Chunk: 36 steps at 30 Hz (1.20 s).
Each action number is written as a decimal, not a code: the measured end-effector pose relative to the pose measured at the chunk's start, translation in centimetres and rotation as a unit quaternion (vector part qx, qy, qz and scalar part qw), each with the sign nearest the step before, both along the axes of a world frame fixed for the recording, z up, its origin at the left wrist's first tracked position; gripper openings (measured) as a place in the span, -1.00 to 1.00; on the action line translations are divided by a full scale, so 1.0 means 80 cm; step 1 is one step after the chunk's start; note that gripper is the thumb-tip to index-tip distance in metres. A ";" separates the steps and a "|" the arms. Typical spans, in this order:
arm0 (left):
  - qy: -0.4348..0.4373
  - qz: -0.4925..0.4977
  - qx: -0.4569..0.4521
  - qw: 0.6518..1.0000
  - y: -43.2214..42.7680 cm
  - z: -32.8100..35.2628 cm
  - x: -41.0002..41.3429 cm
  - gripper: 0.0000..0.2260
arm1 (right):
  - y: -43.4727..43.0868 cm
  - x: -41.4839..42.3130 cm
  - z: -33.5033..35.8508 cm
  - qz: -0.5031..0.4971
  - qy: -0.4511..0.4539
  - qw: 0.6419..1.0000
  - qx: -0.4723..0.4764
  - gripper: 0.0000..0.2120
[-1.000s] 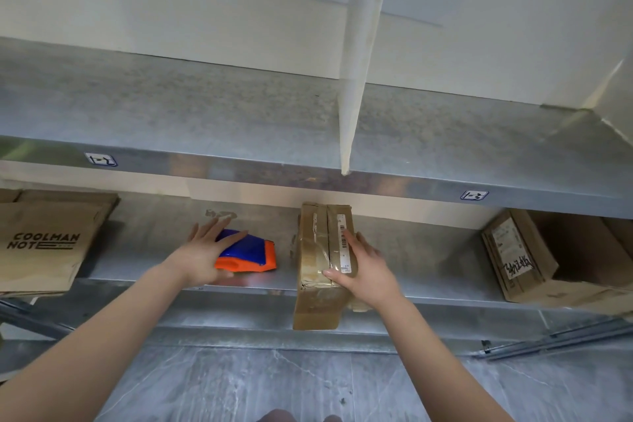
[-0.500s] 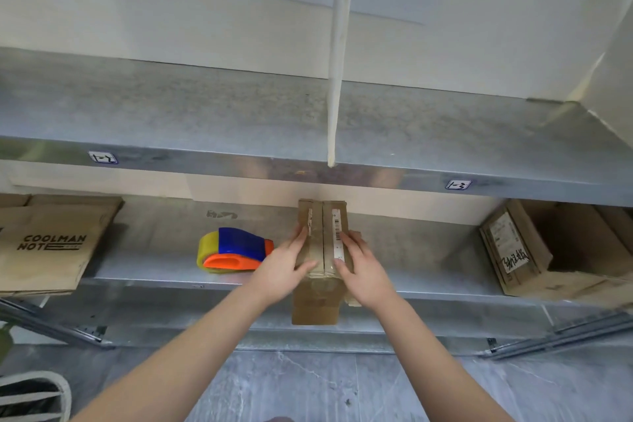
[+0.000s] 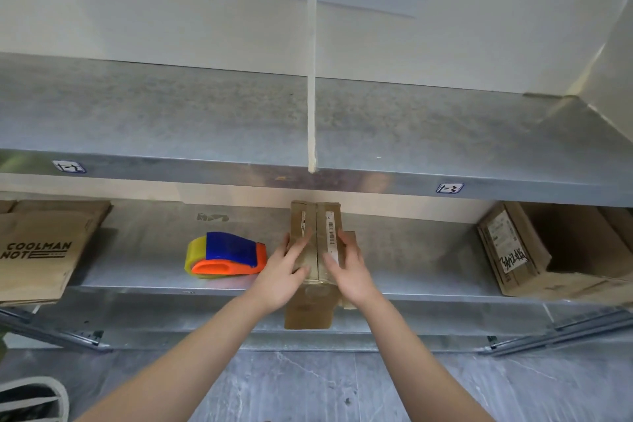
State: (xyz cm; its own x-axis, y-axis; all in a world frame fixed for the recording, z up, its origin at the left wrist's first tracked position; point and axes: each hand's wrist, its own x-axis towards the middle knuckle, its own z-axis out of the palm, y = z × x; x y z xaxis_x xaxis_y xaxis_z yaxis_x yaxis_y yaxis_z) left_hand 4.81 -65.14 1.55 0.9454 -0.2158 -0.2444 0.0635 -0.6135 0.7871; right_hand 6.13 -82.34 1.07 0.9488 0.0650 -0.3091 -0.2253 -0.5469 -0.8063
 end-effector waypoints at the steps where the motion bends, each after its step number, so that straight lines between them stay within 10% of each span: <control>1: -0.004 -0.002 0.008 1.000 0.001 0.000 0.003 -0.52 | 0.003 -0.001 -0.003 0.003 -0.013 1.000 -0.014 -0.43; 8: -0.015 -0.005 0.060 0.998 0.002 0.004 0.022 -0.60 | 0.002 0.011 -0.002 -0.001 -0.038 0.999 -0.032 -0.46; 20: 0.127 0.120 -0.139 0.975 0.012 0.024 0.030 -0.45 | -0.019 0.000 0.019 -0.106 0.057 0.978 0.170 -0.35; 27: 0.110 0.138 -0.283 0.943 -0.012 0.085 0.004 -0.51 | -0.025 -0.024 0.051 -0.121 -0.029 0.980 0.153 -0.23; 32: 0.055 0.134 -0.265 0.953 -0.019 0.118 -0.005 -0.51 | -0.033 -0.034 0.093 -0.132 -0.058 0.963 0.230 -0.68; 36: -0.009 0.134 -0.330 0.934 -0.019 0.119 -0.014 -0.38 | -0.034 -0.043 0.105 -0.138 -0.091 0.959 0.230 -0.51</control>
State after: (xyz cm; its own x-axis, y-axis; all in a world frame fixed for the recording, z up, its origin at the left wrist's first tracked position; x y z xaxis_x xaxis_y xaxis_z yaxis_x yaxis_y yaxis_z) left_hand 3.69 -66.68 11.07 0.9899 -0.0679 -0.1246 0.1276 0.0420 0.9909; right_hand 2.68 -85.05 9.48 0.9850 -0.1073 -0.1350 -0.1423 -0.0632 -0.9878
